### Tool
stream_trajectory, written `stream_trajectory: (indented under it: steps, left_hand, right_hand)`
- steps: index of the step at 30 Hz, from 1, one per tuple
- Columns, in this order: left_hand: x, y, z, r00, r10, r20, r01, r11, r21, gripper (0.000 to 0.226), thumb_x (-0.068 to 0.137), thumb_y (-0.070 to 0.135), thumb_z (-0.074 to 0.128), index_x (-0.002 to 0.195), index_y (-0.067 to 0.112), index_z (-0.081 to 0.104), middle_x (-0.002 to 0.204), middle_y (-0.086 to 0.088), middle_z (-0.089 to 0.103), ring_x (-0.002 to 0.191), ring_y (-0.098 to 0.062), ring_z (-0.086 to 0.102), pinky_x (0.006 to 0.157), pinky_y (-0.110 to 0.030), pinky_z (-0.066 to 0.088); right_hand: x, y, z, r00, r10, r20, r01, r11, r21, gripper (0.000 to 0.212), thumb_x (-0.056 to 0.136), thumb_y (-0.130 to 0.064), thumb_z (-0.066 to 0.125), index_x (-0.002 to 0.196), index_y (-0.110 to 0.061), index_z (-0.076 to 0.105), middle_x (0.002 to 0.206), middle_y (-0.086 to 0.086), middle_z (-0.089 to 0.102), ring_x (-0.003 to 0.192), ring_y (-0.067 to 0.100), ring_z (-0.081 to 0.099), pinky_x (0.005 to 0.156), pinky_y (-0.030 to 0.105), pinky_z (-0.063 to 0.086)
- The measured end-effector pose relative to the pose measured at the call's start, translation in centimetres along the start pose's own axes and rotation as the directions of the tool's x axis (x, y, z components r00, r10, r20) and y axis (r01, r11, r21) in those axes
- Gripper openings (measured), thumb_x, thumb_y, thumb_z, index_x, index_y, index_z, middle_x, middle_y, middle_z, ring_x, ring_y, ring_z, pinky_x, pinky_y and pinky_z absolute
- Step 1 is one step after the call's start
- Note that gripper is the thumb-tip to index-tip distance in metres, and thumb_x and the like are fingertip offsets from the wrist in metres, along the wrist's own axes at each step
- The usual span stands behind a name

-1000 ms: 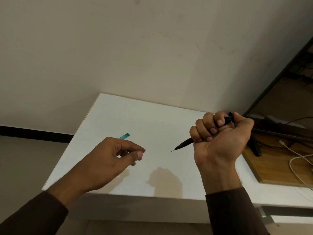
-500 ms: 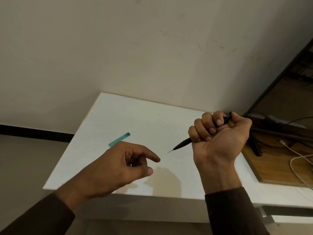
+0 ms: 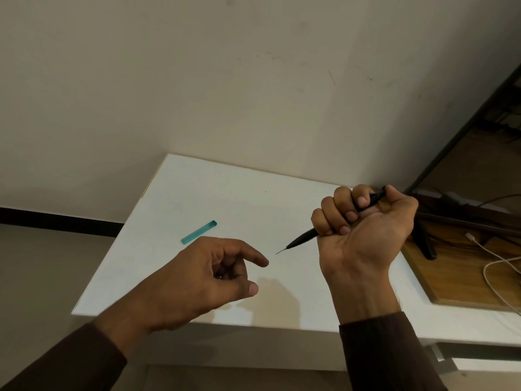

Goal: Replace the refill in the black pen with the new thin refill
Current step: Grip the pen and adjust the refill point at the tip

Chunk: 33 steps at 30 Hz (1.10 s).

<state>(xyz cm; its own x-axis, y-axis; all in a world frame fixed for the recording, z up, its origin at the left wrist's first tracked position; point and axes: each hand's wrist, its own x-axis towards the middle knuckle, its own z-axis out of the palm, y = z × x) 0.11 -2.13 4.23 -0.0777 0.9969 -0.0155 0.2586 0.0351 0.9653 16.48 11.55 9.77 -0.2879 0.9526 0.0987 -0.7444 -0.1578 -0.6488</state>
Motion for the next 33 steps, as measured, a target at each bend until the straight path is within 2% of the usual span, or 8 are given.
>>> stream_trajectory:
  steps: [33]
  left_hand:
    - [-0.19,0.50,0.35,0.999,0.015,0.029,-0.014,0.999,-0.042,0.034,0.086,0.014,0.080,0.109,0.039,0.077,0.071,0.004,0.067,0.064,-0.003,0.062,0.061,-0.014,0.053]
  right_hand:
    - [-0.31,0.24,0.32,1.000,0.004,0.001,-0.004,1.000,-0.024,0.042,0.094,-0.037,0.032,0.058,-0.016,0.036,0.051,-0.002,0.023,0.042,0.012,0.016,0.041,0.021,0.020]
